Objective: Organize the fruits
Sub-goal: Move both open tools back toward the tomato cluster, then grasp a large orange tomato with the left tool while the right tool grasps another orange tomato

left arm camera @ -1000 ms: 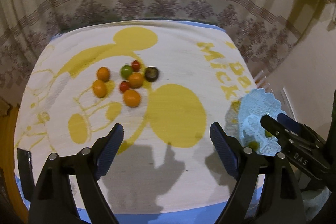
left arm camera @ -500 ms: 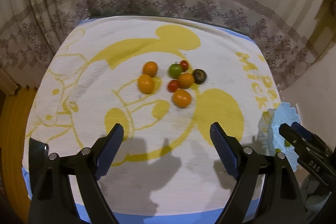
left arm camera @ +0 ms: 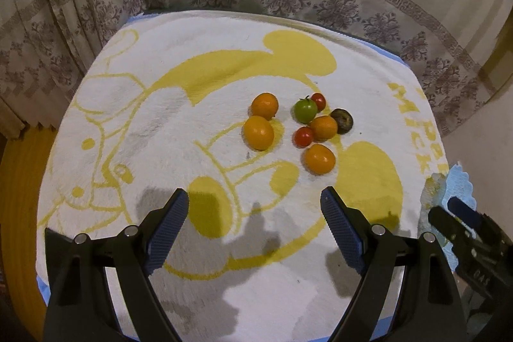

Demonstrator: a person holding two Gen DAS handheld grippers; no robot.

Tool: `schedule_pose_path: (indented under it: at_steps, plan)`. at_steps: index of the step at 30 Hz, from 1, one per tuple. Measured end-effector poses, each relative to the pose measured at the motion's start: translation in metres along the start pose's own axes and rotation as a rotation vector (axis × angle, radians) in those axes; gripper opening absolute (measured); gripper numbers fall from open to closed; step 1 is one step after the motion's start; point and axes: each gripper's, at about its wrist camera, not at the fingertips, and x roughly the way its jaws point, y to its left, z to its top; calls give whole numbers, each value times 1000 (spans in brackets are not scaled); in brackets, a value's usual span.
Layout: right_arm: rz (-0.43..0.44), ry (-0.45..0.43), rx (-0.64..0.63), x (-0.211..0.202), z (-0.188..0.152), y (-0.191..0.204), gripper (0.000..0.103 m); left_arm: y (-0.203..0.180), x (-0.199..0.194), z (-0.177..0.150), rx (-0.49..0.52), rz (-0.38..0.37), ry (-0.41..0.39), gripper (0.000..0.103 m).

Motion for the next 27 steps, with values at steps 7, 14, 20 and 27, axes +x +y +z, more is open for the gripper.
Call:
schedule_pose_path:
  at_steps: [7,14,20,27]
  plan:
    - [-14,34,1,25,3,14,73,9,33,20,13,-22,35,84]
    - [-29,68,11,48,8,20,73,6,69,44,63,-52,59,83]
    - [-38,88,20,65,16,22,73,6,100,59,80,-77,105,75]
    - [-29,101,14,86,30,28,73,4,126,66,105,-85,144,63]
